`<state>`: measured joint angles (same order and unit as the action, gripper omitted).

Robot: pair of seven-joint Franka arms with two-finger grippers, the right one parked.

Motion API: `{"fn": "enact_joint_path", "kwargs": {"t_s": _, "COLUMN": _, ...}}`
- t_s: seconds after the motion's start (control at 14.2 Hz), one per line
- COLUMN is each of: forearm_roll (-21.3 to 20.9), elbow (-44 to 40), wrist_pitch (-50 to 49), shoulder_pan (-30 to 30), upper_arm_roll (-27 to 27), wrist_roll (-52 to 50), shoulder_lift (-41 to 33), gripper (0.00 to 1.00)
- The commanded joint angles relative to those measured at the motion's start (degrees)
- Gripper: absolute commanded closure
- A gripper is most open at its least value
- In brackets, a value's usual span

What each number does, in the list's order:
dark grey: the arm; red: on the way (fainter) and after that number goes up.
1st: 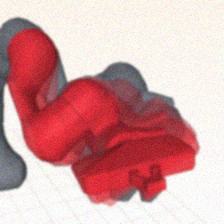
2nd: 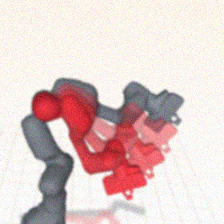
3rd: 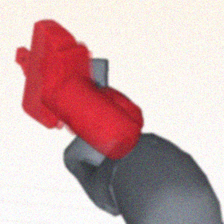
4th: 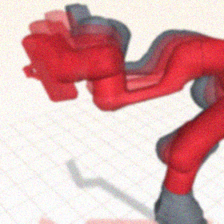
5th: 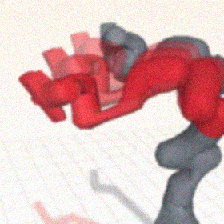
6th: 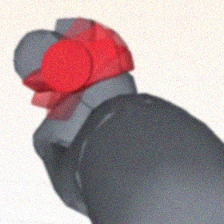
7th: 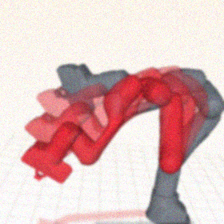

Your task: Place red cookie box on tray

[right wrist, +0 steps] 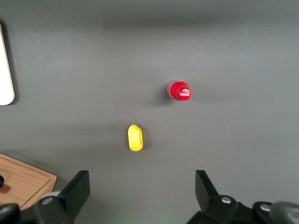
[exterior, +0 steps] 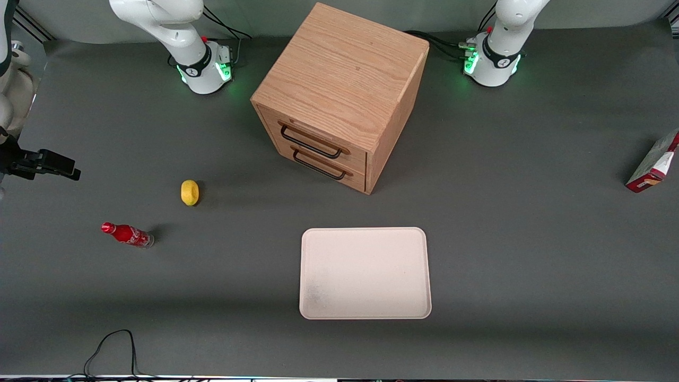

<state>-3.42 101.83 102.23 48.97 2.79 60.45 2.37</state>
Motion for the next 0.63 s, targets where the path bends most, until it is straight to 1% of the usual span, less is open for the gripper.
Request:
{"fn": "enact_joint_path", "kwargs": {"t_s": 0.0, "forearm_roll": 0.0, "elbow": 1.1, "wrist_pitch": 0.7, "shoulder_pan": 1.3, "upper_arm_roll": -1.0, "wrist_roll": 2.4, "shoulder_lift": -0.9, "gripper": 0.00}}
{"fn": "enact_joint_path", "kwargs": {"t_s": 0.07, "forearm_roll": -0.4, "elbow": 1.1, "wrist_pitch": 1.1, "shoulder_pan": 0.9, "upper_arm_roll": -1.0, "wrist_roll": 5.2, "shoulder_lift": -0.6, "gripper": 0.00}}
{"fn": "enact_joint_path", "kwargs": {"t_s": 0.28, "forearm_roll": -0.4, "elbow": 1.2, "wrist_pitch": 2.4, "shoulder_pan": 0.4, "upper_arm_roll": -1.4, "wrist_roll": 21.6, "shoulder_lift": 1.3, "gripper": 0.00}}
{"fn": "enact_joint_path", "kwargs": {"t_s": 0.49, "forearm_roll": -0.4, "elbow": 1.4, "wrist_pitch": 5.4, "shoulder_pan": 0.0, "upper_arm_roll": -1.5, "wrist_roll": 34.2, "shoulder_lift": 2.3, "gripper": 0.00}}
{"fn": "enact_joint_path", "kwargs": {"t_s": 0.56, "forearm_roll": -0.3, "elbow": 1.4, "wrist_pitch": 5.9, "shoulder_pan": 0.0, "upper_arm_roll": -1.5, "wrist_roll": 36.4, "shoulder_lift": 2.6, "gripper": 0.00}}
